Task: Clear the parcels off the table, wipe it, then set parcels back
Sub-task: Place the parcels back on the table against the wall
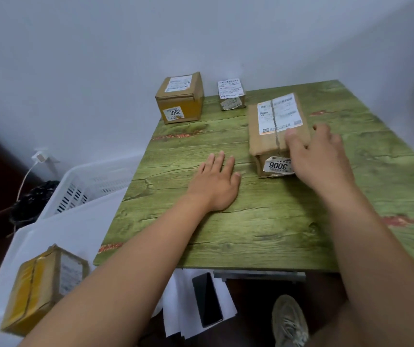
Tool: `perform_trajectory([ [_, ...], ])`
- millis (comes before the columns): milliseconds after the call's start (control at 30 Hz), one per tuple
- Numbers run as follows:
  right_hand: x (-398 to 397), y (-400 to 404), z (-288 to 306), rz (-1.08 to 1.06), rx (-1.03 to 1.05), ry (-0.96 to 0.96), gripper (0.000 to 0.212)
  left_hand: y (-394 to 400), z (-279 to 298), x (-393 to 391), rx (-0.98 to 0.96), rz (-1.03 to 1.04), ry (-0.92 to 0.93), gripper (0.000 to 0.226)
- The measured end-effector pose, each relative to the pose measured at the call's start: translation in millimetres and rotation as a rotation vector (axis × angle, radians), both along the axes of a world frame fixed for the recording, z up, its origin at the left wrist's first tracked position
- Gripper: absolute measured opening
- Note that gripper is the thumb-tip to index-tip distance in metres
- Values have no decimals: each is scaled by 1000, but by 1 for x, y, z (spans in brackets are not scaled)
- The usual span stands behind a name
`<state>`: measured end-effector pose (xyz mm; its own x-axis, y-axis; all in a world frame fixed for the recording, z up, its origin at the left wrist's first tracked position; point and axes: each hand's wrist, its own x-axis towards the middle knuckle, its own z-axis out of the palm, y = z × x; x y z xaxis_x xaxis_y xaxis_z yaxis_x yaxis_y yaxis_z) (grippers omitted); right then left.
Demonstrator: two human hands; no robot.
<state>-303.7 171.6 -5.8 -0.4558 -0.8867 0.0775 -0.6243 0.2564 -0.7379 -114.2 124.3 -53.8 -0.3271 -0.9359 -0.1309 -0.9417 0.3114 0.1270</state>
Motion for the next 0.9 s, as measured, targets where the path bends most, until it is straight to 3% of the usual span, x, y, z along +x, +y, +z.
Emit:
perform_trajectory([
  [200, 11, 10, -2, 8, -45, 224, 67, -31, 2, -14, 17, 13, -5, 62],
  [367, 32, 11, 0, 49, -220, 384, 50, -55, 3, -34, 22, 51, -19, 67],
  [533, 37, 3, -1, 167, -69, 438, 38, -81, 0, -46, 10, 73, -6, 66],
  [900, 36, -14, -12, 206, 64, 442, 69, -92, -4, -49, -49, 164, 114, 55],
])
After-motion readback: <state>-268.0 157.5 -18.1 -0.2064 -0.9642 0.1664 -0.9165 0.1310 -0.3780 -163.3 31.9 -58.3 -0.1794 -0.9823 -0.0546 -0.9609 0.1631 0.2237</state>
